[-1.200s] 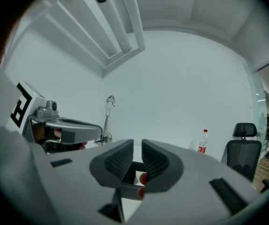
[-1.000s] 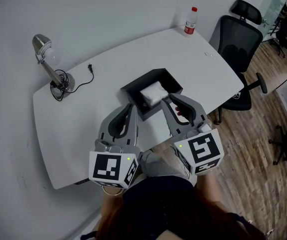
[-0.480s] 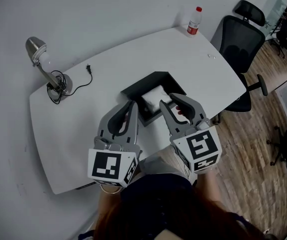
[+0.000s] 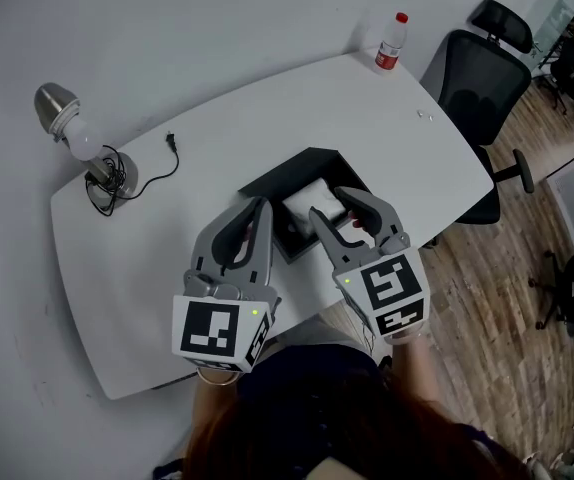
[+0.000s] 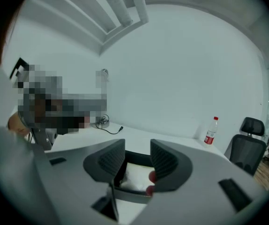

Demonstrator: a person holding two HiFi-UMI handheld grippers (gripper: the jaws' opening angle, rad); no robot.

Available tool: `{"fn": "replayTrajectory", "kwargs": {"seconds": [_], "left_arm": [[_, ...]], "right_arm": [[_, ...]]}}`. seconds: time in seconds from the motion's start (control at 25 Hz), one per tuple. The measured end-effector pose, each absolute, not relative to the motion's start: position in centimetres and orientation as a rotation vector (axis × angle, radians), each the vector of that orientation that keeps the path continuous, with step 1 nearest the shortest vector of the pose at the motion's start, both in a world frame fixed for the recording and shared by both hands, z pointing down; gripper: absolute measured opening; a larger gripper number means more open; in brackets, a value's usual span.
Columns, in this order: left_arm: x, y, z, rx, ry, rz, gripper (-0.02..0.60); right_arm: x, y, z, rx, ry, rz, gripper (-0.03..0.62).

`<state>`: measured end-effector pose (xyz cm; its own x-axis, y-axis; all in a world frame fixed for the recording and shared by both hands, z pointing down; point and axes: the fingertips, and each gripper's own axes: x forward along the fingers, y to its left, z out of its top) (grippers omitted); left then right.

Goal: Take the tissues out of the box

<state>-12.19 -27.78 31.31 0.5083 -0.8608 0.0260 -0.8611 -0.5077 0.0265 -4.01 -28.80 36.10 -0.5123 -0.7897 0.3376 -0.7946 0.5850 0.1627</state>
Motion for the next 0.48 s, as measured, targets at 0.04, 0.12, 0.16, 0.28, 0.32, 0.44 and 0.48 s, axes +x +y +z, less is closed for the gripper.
{"fn": "replayTrajectory", "kwargs": {"seconds": [0.04,0.12,0.16,0.28,0.32,0.44,0.48], "left_arm": [[-12.2,-28.1,31.4,2.696,-1.538,0.015,0.026],[-12.3,-28.6,31.5,2.694,-1.535,0.015,0.026],[-12.3,-28.8,31.5,2.692,-1.534,0.015,0.026],[-12.3,-29.5,31.8,2.688,-1.528,0.015,0.026],[-12.4,-29.8,31.9,2.686,-1.525,0.014,0.026],[-12.4,-30.4,32.1,2.681,-1.518,0.012,0.026],[-12.3,-30.6,32.2,2.679,-1.514,0.011,0.026]], "right_arm": [[-4.1,-29.0,36.4,1.273,-2.435,0.023,0.183],[-4.1,-29.5,37.1,1.257,-2.417,0.035,0.195],[-4.1,-29.7,37.4,1.249,-2.406,0.041,0.199],[-4.1,-30.1,38.7,1.219,-2.372,0.064,0.223],[-4.1,-30.2,39.1,1.206,-2.36,0.072,0.227],[-4.3,-30.5,40.5,1.155,-2.322,0.095,0.241],[-4.3,-30.6,41.0,1.137,-2.308,0.107,0.244]]}}
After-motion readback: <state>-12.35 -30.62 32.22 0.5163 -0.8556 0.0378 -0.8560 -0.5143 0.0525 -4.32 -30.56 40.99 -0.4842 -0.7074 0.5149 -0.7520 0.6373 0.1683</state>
